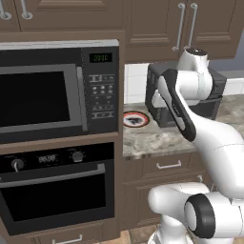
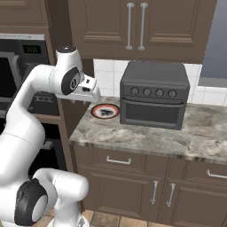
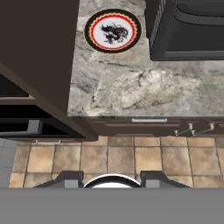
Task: Take the fish from the oven and place it on the plate on the counter.
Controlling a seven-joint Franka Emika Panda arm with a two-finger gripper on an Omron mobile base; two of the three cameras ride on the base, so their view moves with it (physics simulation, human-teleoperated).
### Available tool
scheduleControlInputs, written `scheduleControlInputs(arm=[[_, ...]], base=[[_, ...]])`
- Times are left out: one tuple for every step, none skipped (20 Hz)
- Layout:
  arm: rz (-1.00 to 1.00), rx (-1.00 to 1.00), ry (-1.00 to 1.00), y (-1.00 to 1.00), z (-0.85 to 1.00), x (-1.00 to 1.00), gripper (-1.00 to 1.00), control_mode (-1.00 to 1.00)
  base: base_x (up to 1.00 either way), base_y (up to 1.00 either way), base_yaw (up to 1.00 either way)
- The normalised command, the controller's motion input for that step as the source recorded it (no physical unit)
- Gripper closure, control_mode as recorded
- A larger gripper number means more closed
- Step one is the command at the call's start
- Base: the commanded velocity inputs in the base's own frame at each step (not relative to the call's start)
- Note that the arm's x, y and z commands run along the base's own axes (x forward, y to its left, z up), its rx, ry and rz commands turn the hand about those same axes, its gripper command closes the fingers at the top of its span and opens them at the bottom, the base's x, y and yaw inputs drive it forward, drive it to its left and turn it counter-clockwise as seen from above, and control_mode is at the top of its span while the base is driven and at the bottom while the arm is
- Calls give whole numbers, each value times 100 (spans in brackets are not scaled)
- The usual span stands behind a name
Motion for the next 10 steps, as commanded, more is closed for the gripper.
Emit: scheduleControlInputs(arm=[[0,0,0,0,0,-5,-100,-100],[0,-1,-8,6,-1,0,-100,-100],[1,-8,-21,33,0,-13,-100,-100],[0,-16,-25,59,0,-26,-100,-100],[0,-19,-21,71,0,-31,-100,-100],[0,-21,-16,79,0,-32,-100,-100],[0,-25,-12,94,-1,-44,-100,-100],[0,-28,-13,100,-3,-48,-100,-100],[0,-26,-11,97,-10,-50,-100,-100],[0,-26,-14,96,-10,-54,-100,-100]], base=[[0,0,0],[0,0,0],[0,0,0],[0,0,0],[0,0,0],[0,0,0],[0,0,0],[0,0,0],[0,0,0],[0,0,0]])
